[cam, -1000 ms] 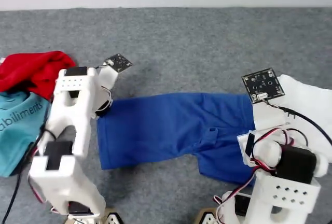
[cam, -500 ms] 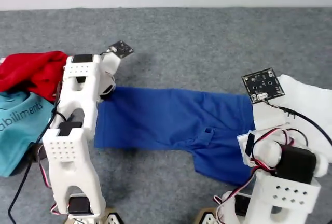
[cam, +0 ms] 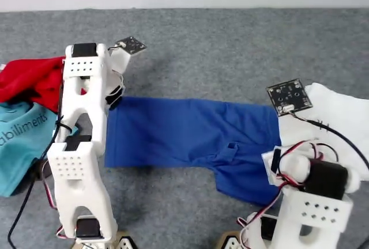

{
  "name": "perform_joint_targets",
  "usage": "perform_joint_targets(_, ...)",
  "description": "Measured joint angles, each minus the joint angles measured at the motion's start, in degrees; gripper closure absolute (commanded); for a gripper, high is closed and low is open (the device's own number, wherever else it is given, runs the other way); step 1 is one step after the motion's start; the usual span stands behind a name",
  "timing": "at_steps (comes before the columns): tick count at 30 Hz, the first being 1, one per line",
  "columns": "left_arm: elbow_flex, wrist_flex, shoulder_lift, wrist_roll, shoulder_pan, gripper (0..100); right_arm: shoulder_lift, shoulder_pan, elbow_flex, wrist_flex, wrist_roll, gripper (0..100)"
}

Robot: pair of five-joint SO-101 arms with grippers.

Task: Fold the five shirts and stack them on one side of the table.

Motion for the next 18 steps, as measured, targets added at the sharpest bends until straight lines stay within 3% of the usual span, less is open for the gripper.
perform_joint_targets(7,14.4,-0.9,-9.4,2.0,3.6,99,4.7,0.0,9.2,-15.6,-1.8,98.6)
perform_joint_targets(18,38.0,-14.1,-15.6,3.0,3.3,99,28.6,-3.2,9.2,-36.0,-3.1,98.8)
